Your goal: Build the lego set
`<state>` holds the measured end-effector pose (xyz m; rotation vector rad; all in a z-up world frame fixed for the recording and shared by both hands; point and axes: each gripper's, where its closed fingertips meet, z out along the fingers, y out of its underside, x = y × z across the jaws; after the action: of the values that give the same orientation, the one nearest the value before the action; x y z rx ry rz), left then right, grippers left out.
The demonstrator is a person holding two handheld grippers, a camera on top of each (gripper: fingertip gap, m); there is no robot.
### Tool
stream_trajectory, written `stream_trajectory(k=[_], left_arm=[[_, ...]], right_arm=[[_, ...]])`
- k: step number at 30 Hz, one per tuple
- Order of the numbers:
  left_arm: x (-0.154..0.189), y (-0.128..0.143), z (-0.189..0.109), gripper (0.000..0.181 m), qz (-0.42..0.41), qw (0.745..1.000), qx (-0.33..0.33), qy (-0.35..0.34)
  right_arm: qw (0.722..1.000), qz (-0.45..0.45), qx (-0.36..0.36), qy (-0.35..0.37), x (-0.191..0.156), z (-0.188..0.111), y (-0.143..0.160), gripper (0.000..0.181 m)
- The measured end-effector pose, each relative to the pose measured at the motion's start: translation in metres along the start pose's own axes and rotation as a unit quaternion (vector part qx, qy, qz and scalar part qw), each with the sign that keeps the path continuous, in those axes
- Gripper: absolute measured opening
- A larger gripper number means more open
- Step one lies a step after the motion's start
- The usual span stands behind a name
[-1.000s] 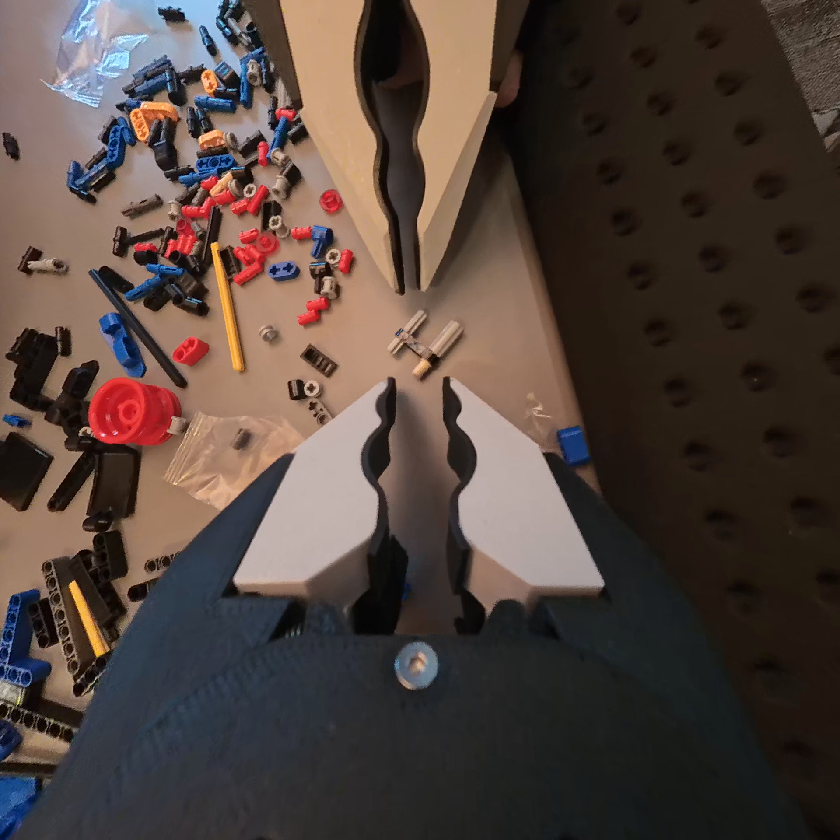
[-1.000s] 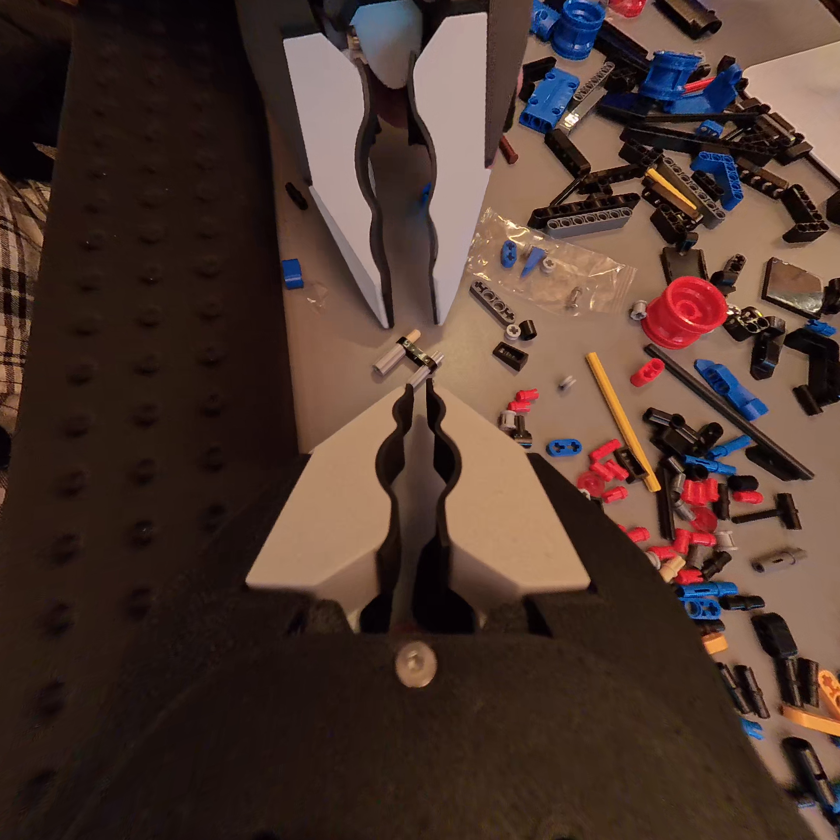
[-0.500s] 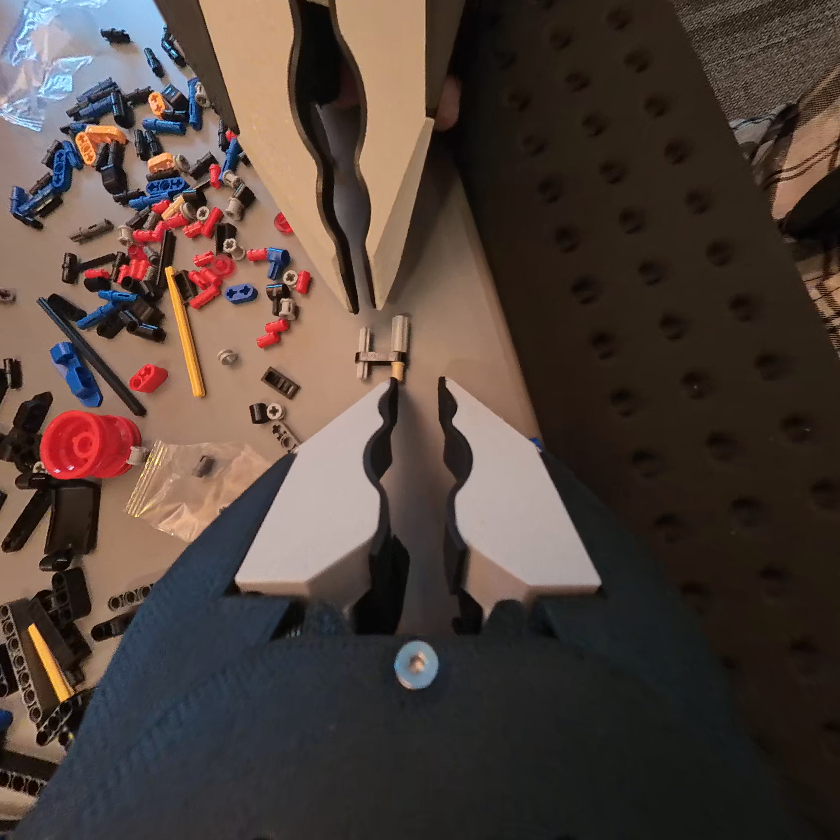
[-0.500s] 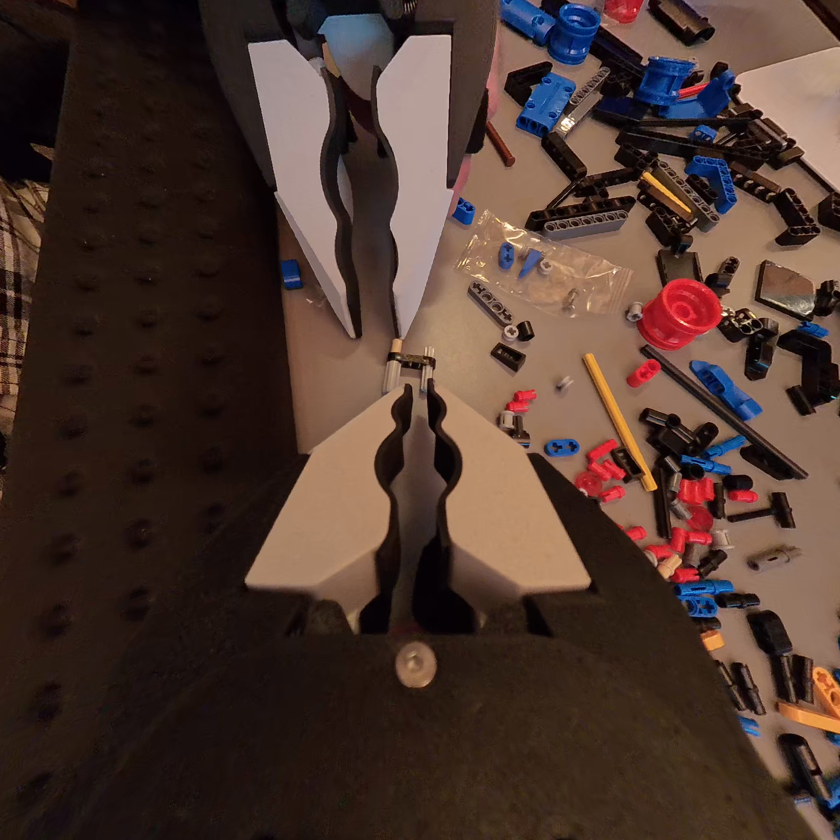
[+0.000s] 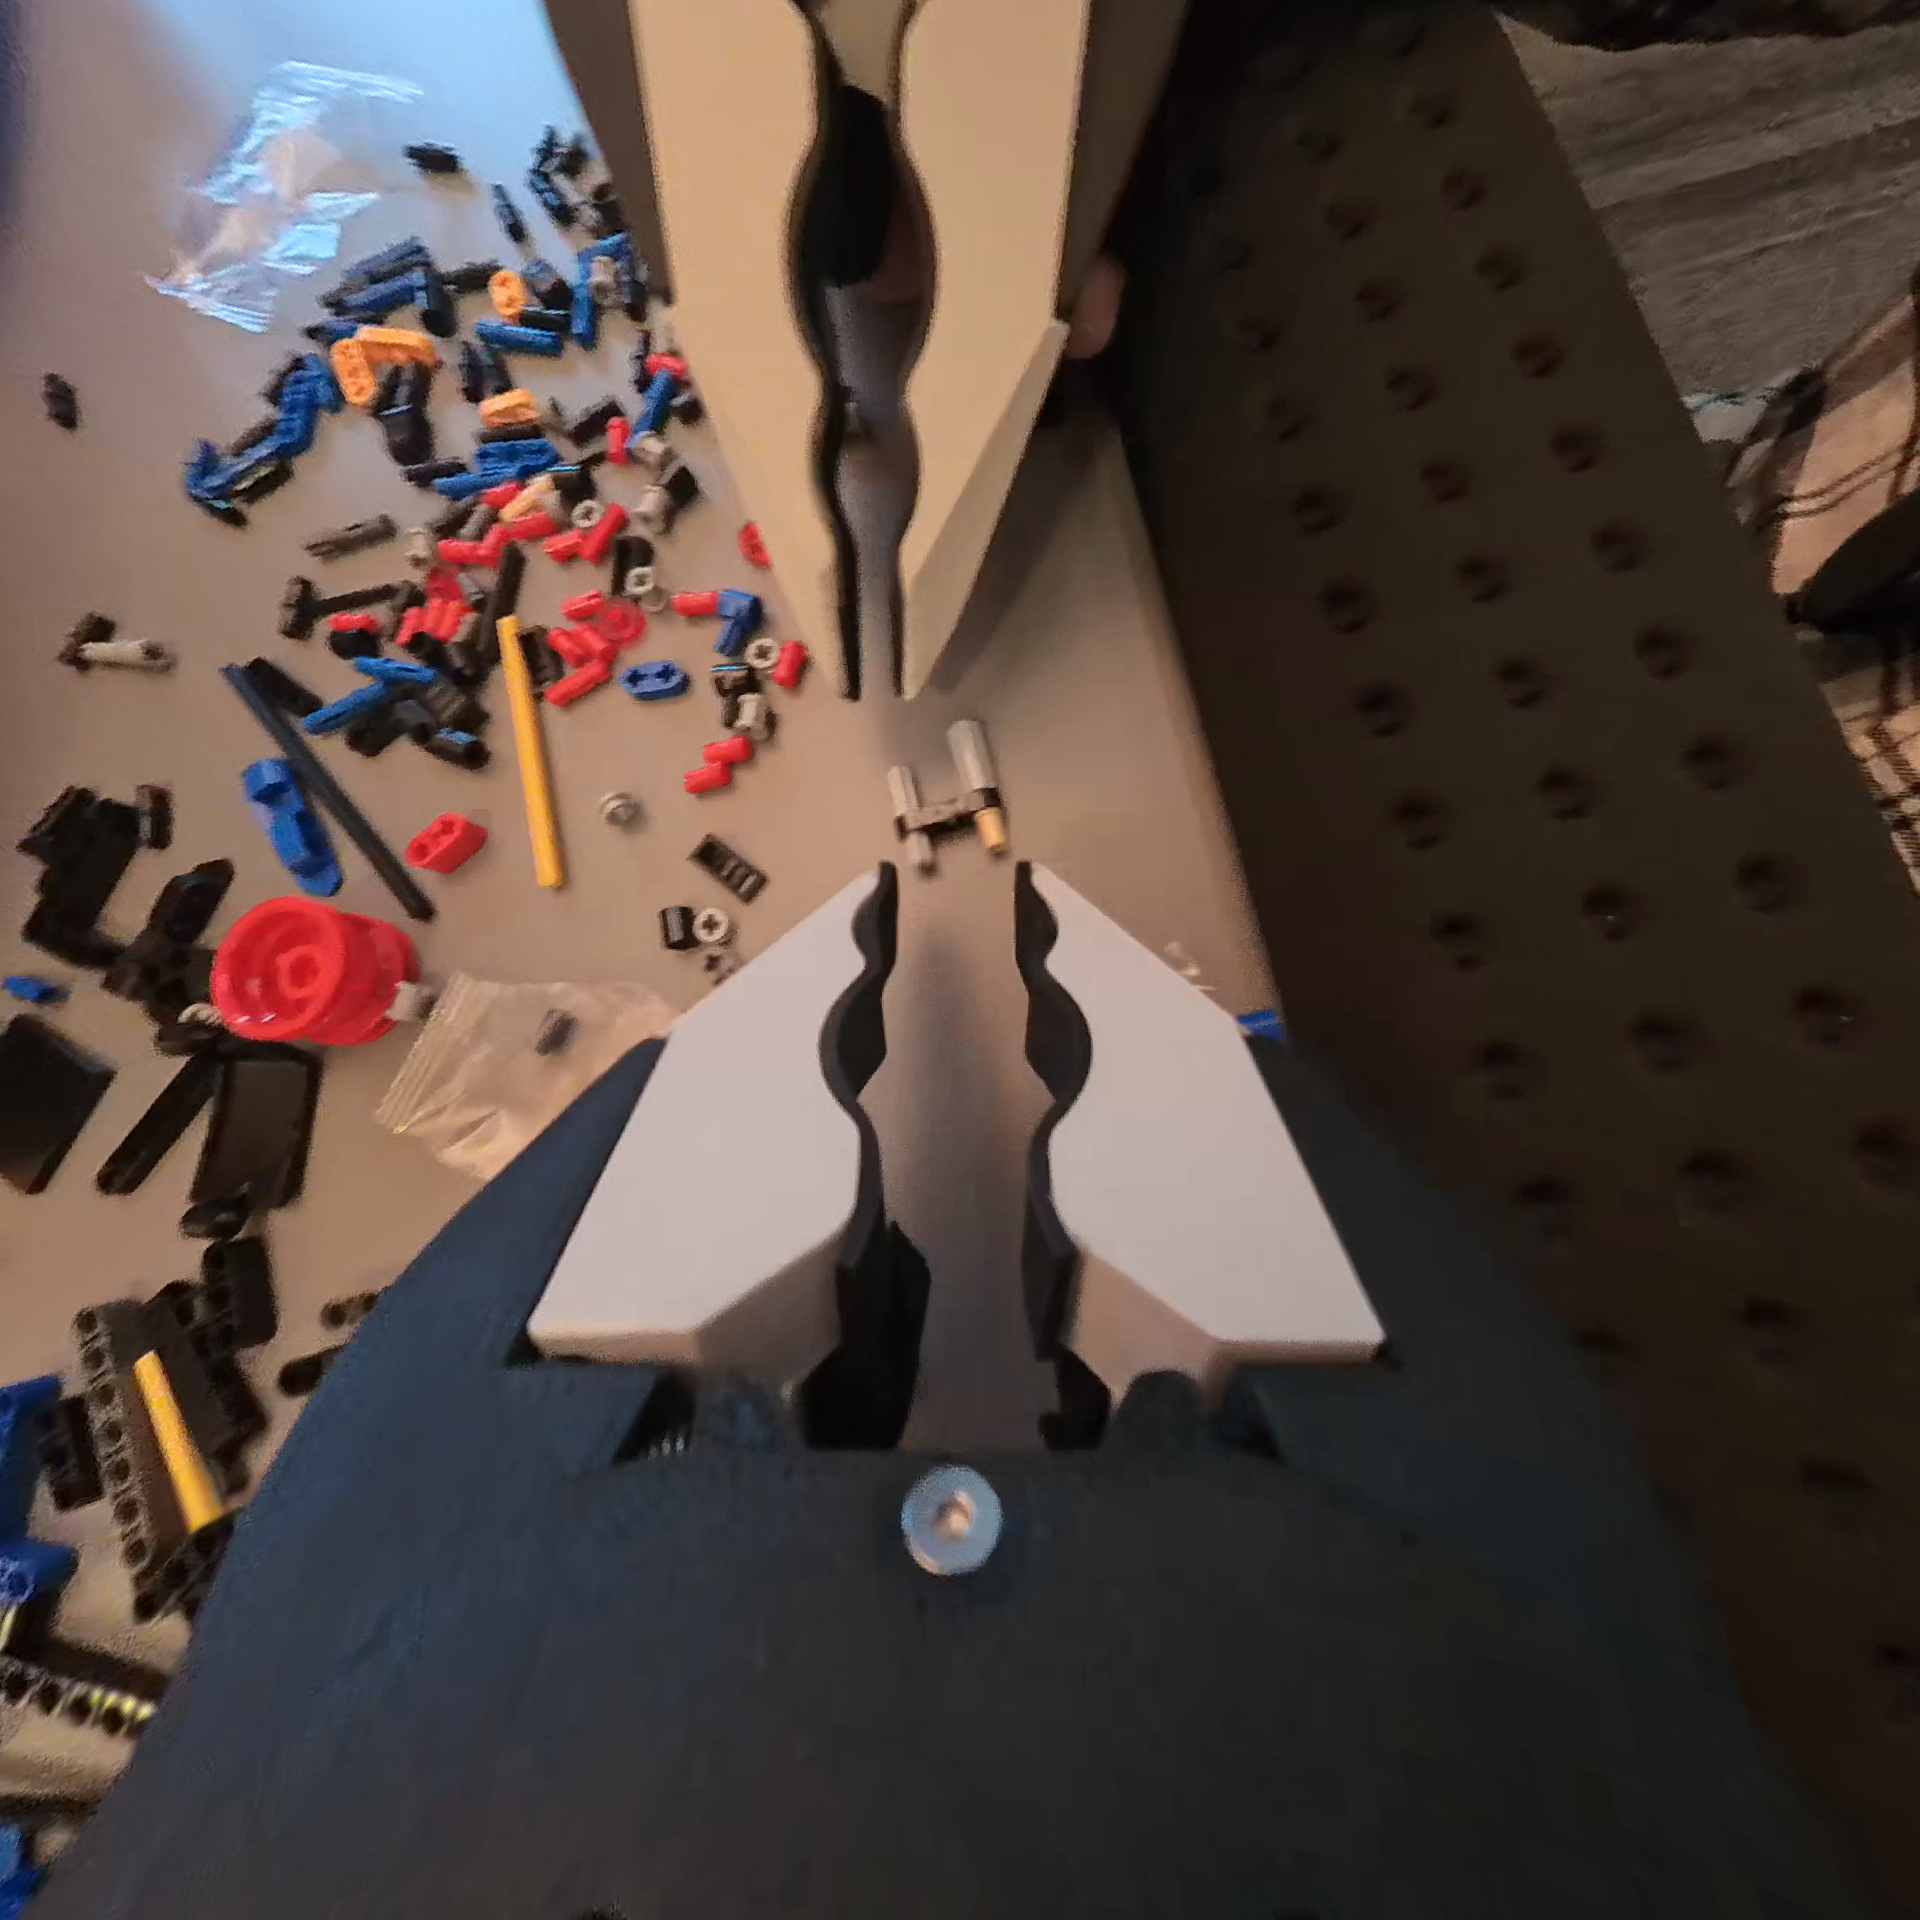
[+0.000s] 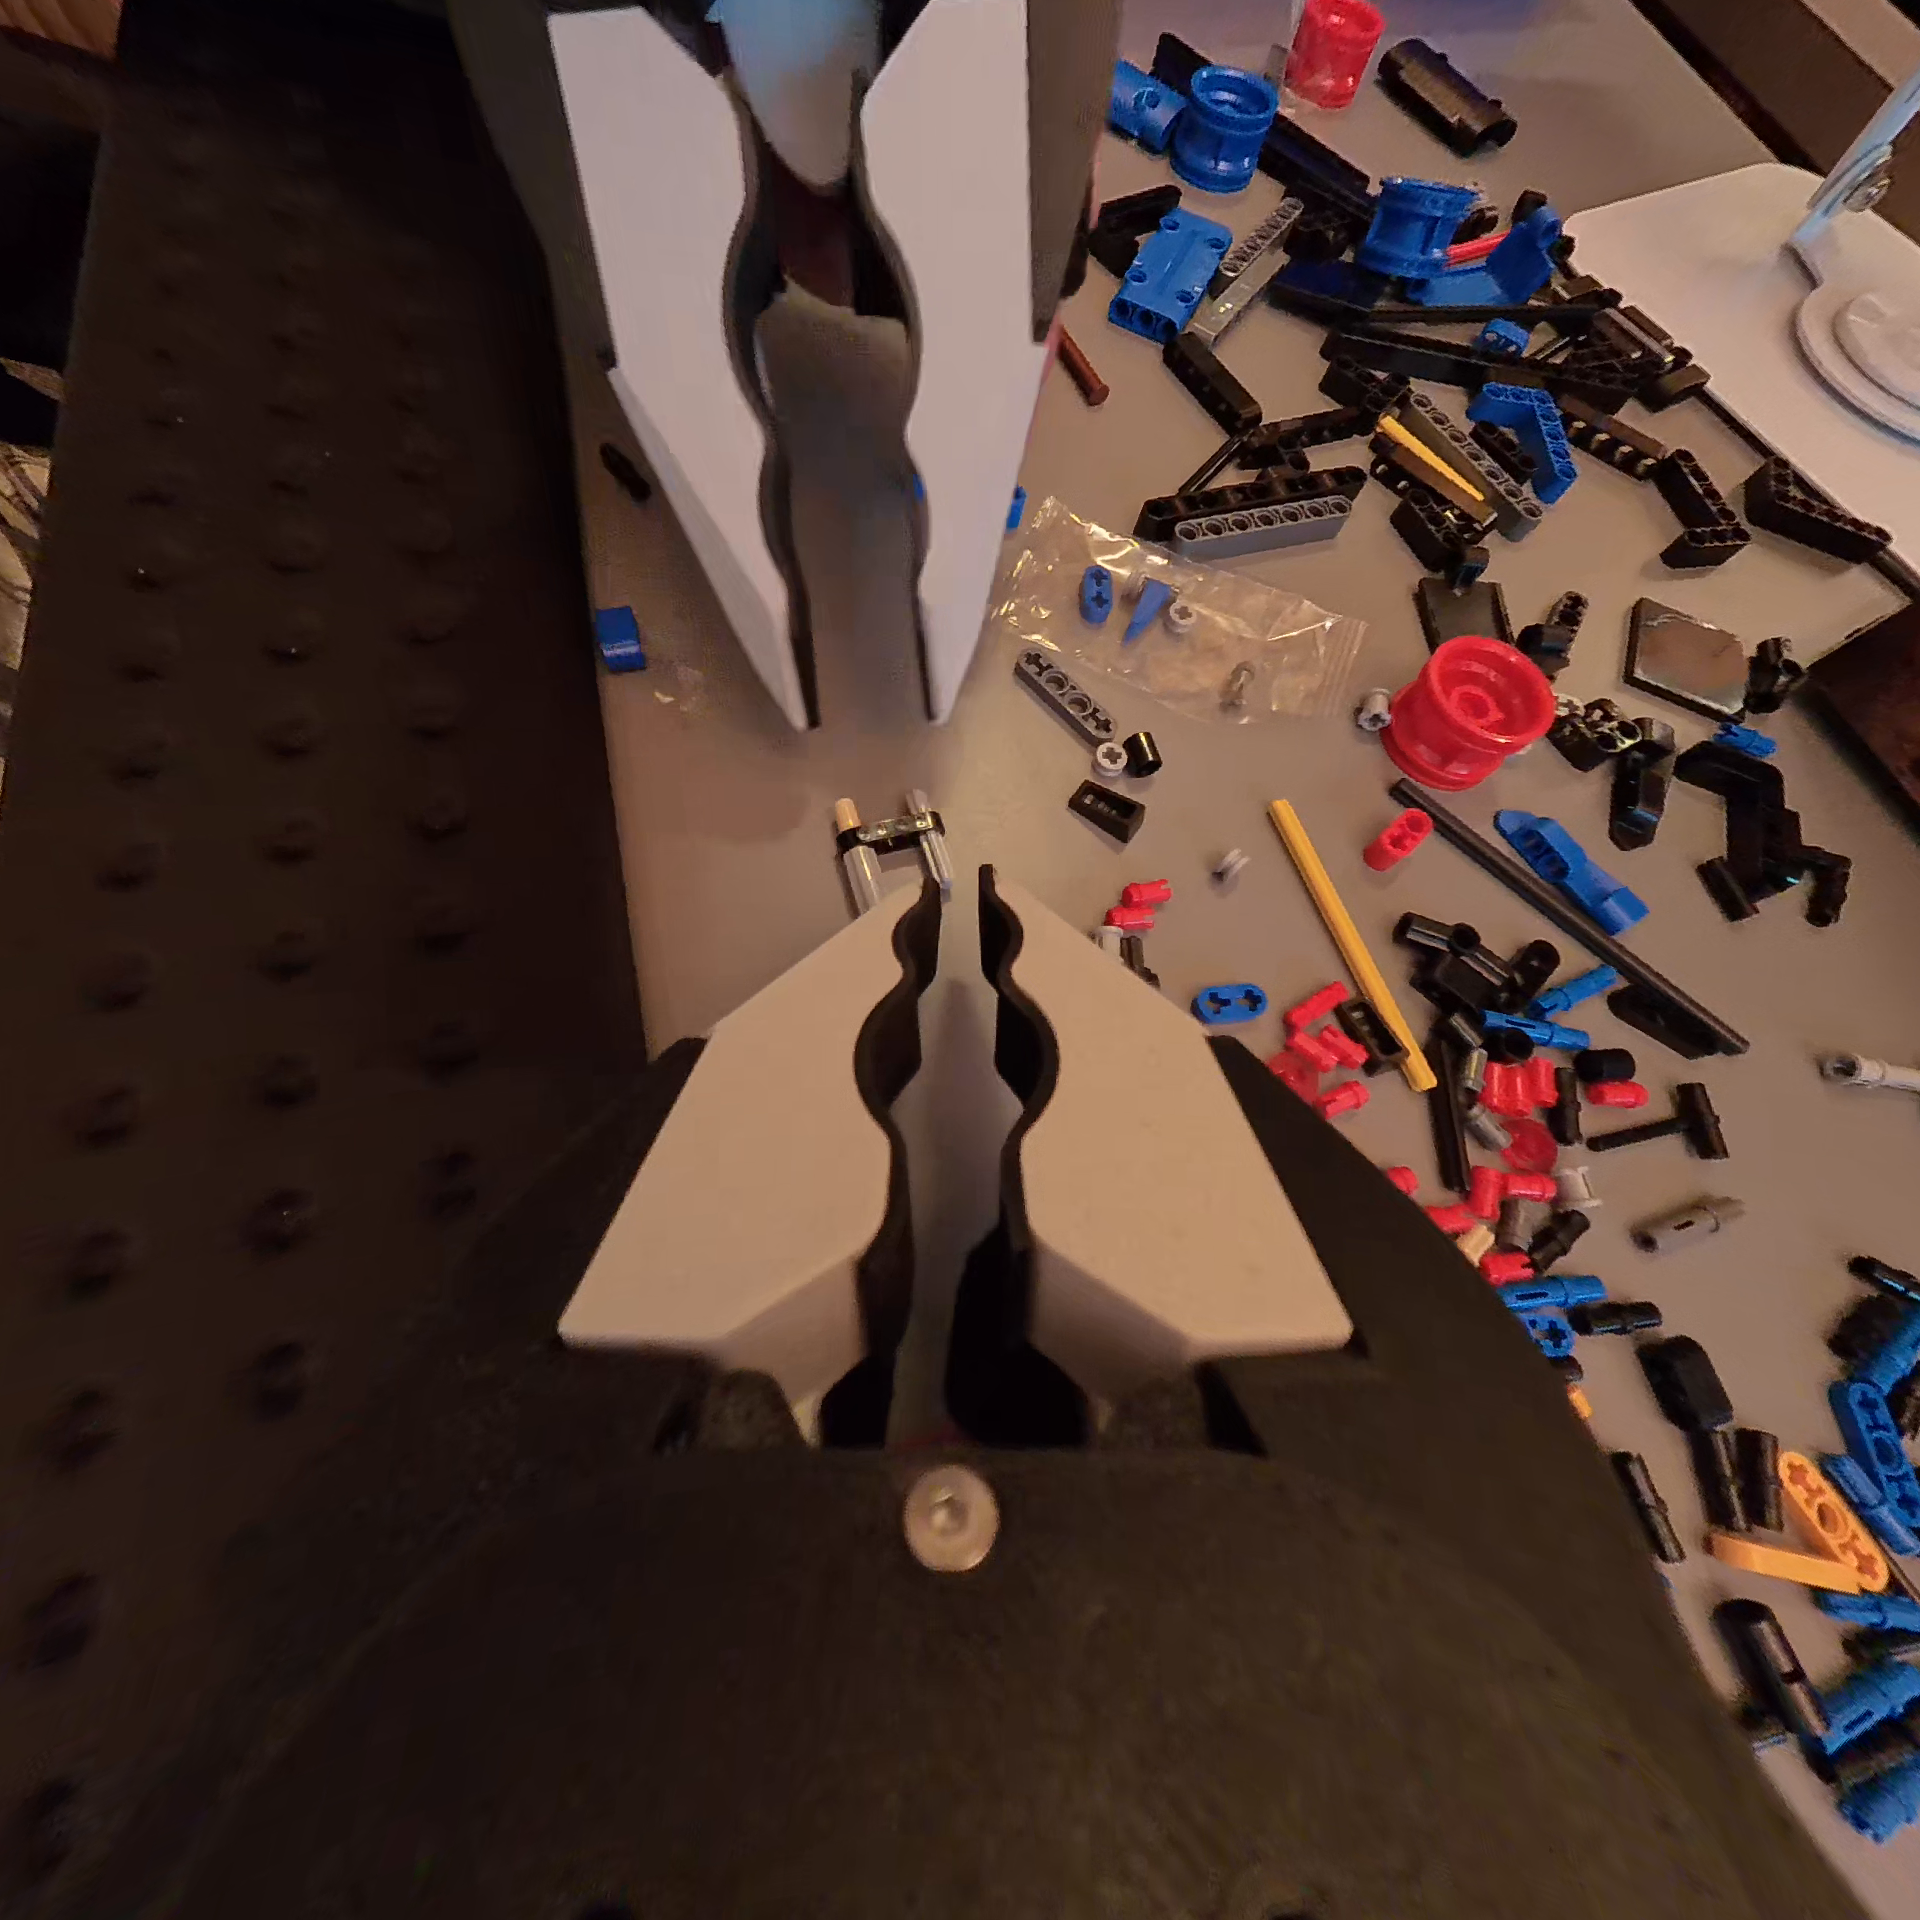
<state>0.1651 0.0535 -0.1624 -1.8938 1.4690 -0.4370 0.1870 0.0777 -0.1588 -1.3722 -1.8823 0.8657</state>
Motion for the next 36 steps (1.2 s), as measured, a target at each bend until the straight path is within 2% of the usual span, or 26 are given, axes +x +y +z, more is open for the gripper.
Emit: stream_trajectory(k=[5, 13, 19, 36], left_arm=[[-0.011, 0.010, 0.002, 0.023, -0.014, 1.000, -0.012, -0.016], [-0.001, 0.013, 0.008, 0.022, -0.010, 1.000, -0.025, 0.005], [0.004, 0.010, 0.010, 0.020, -0.007, 1.000, -0.022, 0.013], [0.023, -0.003, 0.019, 0.020, 0.013, 0.999, -0.005, 0.041]], right_arm=[[1.000, 0.002, 0.000, 0.008, 0.003, 0.000, 0.000, 0.006], [1.000, 0.005, -0.007, 0.010, 0.005, -0.001, 0.003, 0.008], [1.000, -0.012, -0.017, -0.020, -0.008, 0.000, 0.006, 0.012], [0.998, -0.020, -0.053, 0.008, -0.002, 0.007, 0.014, 0.011]])
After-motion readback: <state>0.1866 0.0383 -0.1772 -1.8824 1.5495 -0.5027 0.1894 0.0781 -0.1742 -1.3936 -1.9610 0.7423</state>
